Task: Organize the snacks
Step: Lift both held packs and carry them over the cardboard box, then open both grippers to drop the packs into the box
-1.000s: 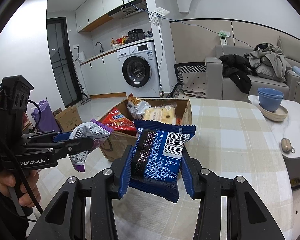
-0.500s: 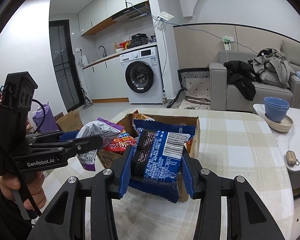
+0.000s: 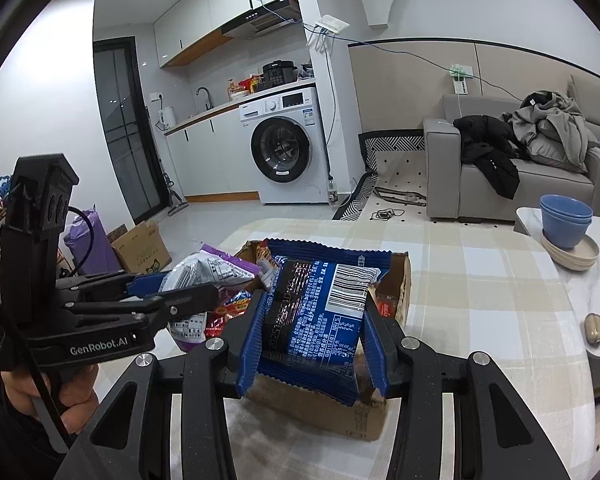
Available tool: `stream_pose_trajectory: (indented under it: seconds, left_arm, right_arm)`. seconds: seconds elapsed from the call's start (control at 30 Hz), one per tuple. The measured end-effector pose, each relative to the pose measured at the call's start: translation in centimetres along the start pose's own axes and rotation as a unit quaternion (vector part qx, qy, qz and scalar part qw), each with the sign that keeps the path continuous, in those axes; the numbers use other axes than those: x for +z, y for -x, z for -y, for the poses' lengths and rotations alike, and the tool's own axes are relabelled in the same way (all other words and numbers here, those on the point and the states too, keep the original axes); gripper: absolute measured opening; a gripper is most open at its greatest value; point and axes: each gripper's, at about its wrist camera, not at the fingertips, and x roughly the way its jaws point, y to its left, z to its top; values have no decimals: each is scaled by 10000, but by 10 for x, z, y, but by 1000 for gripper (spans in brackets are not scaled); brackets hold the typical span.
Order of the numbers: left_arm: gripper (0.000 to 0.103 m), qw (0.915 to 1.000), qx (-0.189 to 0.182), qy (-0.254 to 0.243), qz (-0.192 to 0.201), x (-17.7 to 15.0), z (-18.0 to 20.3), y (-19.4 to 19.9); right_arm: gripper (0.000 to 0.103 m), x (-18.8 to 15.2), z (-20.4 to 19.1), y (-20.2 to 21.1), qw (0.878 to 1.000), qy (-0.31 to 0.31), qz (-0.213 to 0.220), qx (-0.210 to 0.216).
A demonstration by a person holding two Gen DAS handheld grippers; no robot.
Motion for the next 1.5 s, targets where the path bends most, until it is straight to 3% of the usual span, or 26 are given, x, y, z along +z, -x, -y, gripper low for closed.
stream_pose_trajectory:
  seconds: [0.47,0.87,1.13,1.2,1.3,1.43,1.5]
  left_arm:
    - [41,9999,55,-1,-112,19,-10,-40]
    - [41,9993,87,-260,-251,13,0,-70]
    - [42,9991,15,-231,-353,6,-5,-79]
    - [43,9989,-3,-254,-384,4,-5,-78]
    - [51,9989,-11,-241,-393,2,-6,-76]
    - [80,9994,4,-199,-272,1,-6,-66]
    - [81,9997,-29,-174,-192,1,-6,-59]
  right_arm:
    - [45,17,0,-30,9998,-3,-60,-164]
    - [45,22,-1,-66,9988,71,-444,-215]
    - [55,20,-2,-68,9982,199,-497,-286]
    - [64,19,2,-65,9984,151,-453,-297]
    - [72,20,6,-58,9987,109,-396,-289]
    - [82,19,10,-45,9990,113,-281,-334]
    - [89,18,11,-37,9992,98,-242,-306]
